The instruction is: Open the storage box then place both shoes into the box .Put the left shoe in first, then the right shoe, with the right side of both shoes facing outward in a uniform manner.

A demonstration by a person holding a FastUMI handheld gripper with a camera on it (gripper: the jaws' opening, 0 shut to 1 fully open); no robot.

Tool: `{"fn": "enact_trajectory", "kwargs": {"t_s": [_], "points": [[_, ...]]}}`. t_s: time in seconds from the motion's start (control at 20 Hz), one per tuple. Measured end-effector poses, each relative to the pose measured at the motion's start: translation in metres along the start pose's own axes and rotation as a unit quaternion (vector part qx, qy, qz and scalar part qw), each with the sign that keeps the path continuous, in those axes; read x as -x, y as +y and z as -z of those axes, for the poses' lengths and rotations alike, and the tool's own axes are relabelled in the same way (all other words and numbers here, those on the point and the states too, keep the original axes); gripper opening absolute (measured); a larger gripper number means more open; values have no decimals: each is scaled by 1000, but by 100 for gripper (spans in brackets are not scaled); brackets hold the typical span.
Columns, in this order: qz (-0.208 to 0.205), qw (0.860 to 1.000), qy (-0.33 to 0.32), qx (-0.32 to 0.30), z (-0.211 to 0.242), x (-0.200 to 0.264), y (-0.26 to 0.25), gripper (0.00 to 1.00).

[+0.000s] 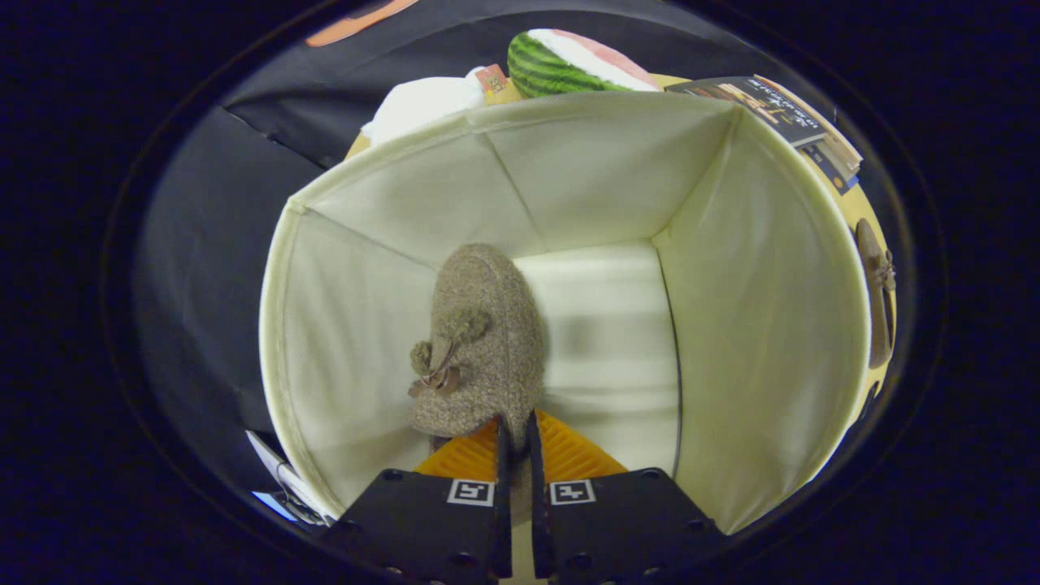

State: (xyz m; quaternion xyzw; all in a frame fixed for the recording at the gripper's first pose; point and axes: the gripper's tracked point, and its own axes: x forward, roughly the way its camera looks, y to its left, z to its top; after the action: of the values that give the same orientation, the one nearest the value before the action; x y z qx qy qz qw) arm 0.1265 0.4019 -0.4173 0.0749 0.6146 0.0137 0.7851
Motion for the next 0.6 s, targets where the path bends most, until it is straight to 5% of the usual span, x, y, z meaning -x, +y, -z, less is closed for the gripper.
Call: {"fn": "enact_trajectory", "kwargs": {"t_s": [0.2, 0.6], "points": [[-16, 1000, -11, 25, 0, 12, 8, 24], [-60, 995, -50, 69, 1, 100, 13, 74]]}}
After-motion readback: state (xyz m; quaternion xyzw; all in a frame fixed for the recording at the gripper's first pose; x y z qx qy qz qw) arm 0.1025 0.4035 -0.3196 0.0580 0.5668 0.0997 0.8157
